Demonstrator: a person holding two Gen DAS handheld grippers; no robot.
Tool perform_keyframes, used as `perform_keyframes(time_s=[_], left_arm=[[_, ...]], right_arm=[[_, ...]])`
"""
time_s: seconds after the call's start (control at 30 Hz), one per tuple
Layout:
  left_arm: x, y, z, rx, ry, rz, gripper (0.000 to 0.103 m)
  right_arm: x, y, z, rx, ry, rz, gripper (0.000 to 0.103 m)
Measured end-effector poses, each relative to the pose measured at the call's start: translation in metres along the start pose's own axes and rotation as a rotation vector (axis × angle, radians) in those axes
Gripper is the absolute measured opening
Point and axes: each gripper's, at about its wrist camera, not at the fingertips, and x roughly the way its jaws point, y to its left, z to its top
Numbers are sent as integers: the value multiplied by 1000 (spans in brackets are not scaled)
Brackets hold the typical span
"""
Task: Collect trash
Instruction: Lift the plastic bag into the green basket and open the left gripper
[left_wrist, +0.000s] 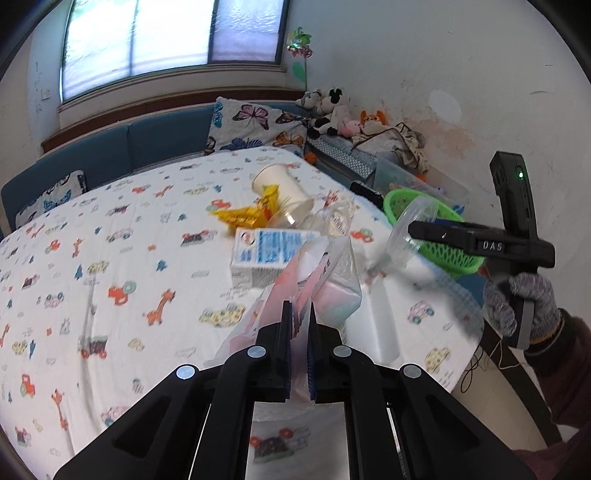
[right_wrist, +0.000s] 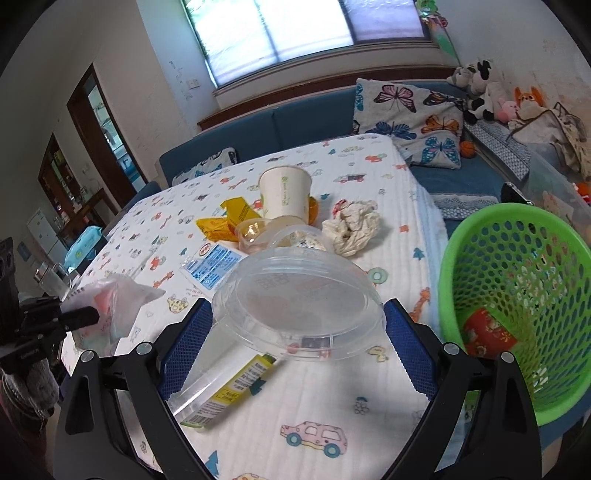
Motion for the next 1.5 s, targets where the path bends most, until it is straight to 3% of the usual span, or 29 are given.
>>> perform_keyframes(time_s=[0.3, 0.8, 1.0, 1.2, 1.5], left_arm=[[14, -29, 35, 63, -16, -46, 6], [74, -109, 104, 196, 8, -144, 6], [97, -136, 127, 230, 20, -168, 6], [123, -164, 146, 252, 37, -198, 6], [157, -196, 157, 263, 78, -256, 6]], right_arm=[[-27, -32, 6, 38, -41, -64, 92], [-53, -145, -13, 183, -25, -272, 92], [-43, -178, -27, 247, 9, -273, 93], [-32, -188, -32, 272, 21, -247, 94], [-50, -194, -35, 294, -12, -245, 94]])
